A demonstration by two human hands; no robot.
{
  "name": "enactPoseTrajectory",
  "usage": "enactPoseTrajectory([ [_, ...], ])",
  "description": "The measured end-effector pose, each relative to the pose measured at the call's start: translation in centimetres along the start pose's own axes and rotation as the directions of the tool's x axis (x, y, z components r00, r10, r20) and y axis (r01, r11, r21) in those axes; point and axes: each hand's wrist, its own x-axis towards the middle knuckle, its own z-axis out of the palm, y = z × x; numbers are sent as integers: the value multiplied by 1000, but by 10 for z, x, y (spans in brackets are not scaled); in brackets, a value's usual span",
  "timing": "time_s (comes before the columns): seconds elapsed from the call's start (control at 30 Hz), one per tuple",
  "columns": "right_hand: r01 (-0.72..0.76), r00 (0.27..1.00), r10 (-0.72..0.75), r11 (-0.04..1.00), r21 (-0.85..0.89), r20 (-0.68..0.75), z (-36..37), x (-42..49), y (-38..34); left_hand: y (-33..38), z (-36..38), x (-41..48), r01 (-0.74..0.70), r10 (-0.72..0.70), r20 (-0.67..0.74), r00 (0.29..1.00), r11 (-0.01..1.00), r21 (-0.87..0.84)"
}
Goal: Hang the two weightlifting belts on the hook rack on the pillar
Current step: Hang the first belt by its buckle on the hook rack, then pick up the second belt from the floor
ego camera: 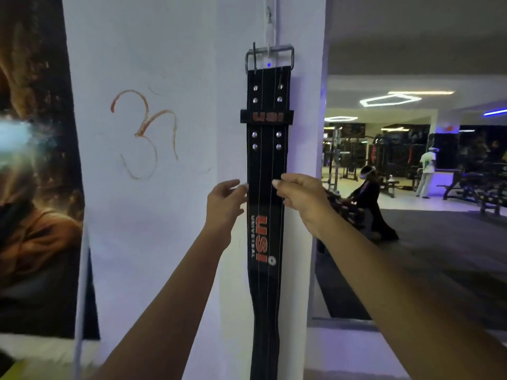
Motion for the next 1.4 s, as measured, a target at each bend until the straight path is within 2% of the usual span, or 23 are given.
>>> enactPoseTrajectory([
  [0.17, -159, 982, 158, 987, 0, 100, 18, -63, 51, -43, -39, -73, 175, -174, -49, 984, 984, 15],
  [0.33, -283, 947, 285, 959, -36, 150, 49, -106, 99, -78, -82, -112, 272, -266, -96, 959, 961, 59],
  [0.6, -513, 814, 527, 849, -122, 245, 135, -171, 212, -177, -189, -162, 498, -469, -205, 859, 858, 126],
  [0.87, -769, 596, 779, 623, -141, 195, 218, -233, 349, -310, -274, -191, 745, -715, -227, 661, 660, 91],
  [1.03, -859, 466, 877, 480, -178, 115, 244, -253, 447, -410, -300, -210, 870, -844, -241, 480, 493, 7],
  [1.3, -949, 285, 958, 276, -153, -33, 263, -255, 669, -614, -319, -234, 961, -912, -316, 260, 277, -9],
  [1.4, -971, 205, 975, 191, -144, -90, 257, -259, 759, -701, -310, -242, 981, -930, -334, 153, 184, -65],
])
